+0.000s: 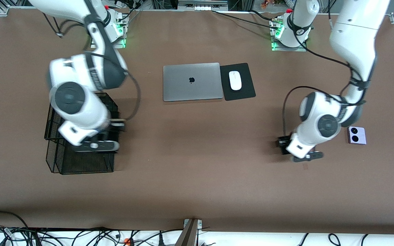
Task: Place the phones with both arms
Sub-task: 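Carry the black phone toward the basket while the left gripper lifts the flip phone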
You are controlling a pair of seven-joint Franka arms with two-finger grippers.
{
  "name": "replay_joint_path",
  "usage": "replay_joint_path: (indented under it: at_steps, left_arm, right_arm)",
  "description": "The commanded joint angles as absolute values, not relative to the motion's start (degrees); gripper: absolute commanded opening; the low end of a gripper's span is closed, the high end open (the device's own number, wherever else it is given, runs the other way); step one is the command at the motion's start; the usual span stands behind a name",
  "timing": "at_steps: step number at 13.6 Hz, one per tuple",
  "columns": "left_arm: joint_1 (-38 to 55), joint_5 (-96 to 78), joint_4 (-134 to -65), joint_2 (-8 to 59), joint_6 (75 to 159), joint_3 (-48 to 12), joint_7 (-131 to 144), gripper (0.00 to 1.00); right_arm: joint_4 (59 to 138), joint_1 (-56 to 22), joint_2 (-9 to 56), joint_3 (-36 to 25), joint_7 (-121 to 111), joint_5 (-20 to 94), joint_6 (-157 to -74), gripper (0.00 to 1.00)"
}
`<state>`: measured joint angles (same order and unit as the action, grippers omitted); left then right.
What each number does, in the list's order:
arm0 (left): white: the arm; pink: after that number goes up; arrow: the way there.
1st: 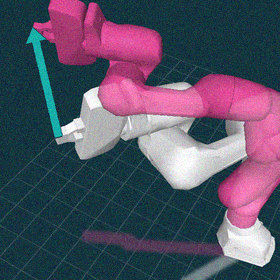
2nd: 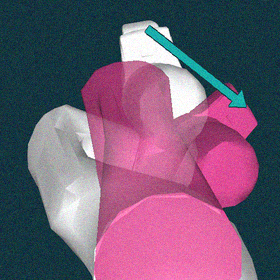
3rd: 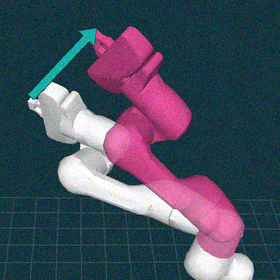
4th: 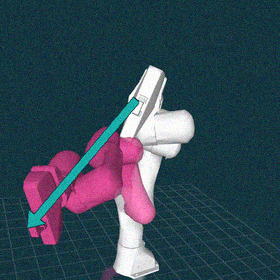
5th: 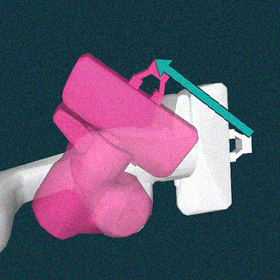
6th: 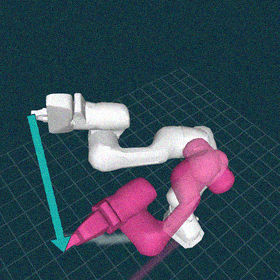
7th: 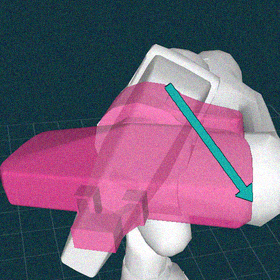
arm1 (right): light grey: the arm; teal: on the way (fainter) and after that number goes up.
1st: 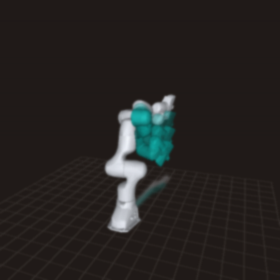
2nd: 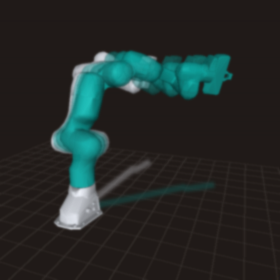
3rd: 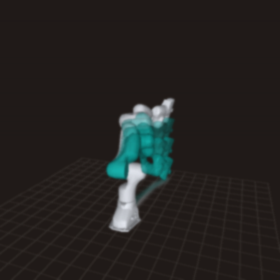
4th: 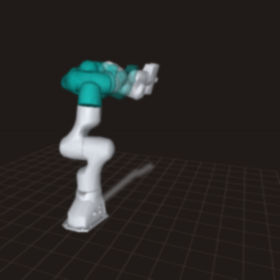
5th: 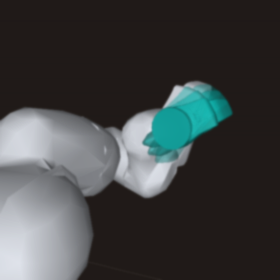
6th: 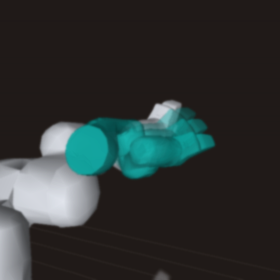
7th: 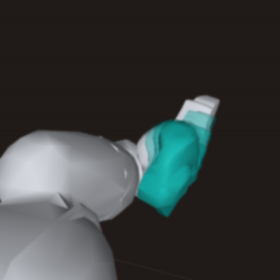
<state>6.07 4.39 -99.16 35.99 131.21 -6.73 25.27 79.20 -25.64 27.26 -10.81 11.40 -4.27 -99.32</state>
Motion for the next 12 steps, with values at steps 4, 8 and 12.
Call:
replay_joint_path:
  at_steps: [4,8,12]
  left_arm:
    - [19.0,2.5,-90.2,39.9,129.9,-5.9,37.2,0.04]
    - [28.3,2.4,-82.0,45.1,129.8,-5.9,42.4,0.04]
    - [35.1,2.3,-72.5,51.7,129.9,-5.9,43.3,0.04]
  right_arm:
    - [104.3,-26.0,12.1,-22.1,0.1,-3.4,-107.0,0.0]
    - [112.5,-26.0,10.9,-25.7,0.1,-3.0,-111.4,0.0]
    - [114.9,-25.8,12.8,-26.7,0.1,-0.7,-117.4,0.0]
